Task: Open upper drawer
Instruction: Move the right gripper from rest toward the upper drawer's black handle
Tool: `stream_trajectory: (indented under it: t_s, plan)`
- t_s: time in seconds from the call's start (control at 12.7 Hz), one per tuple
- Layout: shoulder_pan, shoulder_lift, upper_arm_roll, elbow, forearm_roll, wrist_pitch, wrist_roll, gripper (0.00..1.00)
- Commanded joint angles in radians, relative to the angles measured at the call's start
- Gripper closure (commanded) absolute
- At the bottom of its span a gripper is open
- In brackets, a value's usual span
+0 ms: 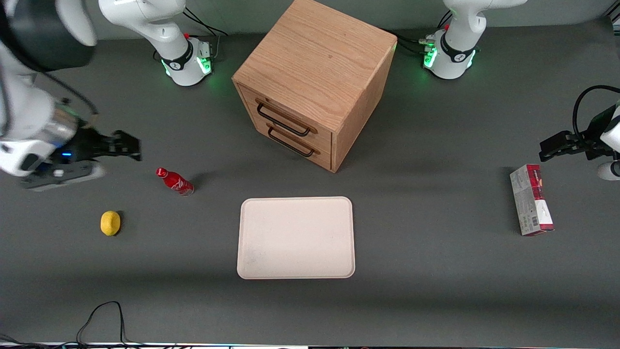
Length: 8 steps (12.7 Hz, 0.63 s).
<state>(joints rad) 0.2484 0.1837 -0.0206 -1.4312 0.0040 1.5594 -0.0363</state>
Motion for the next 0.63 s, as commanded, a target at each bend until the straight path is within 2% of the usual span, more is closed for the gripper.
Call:
stream_trajectory:
  t_s: [0.0,0.24,0.55]
  plan:
    - [0.101,0.114,0.004,0.138,-0.001,-0.013,0.006,0.00]
    - [0.170,0.141,0.089,0.140,-0.007,-0.013,-0.081,0.00]
    - [0.285,0.148,0.103,0.120,-0.007,0.004,-0.210,0.00]
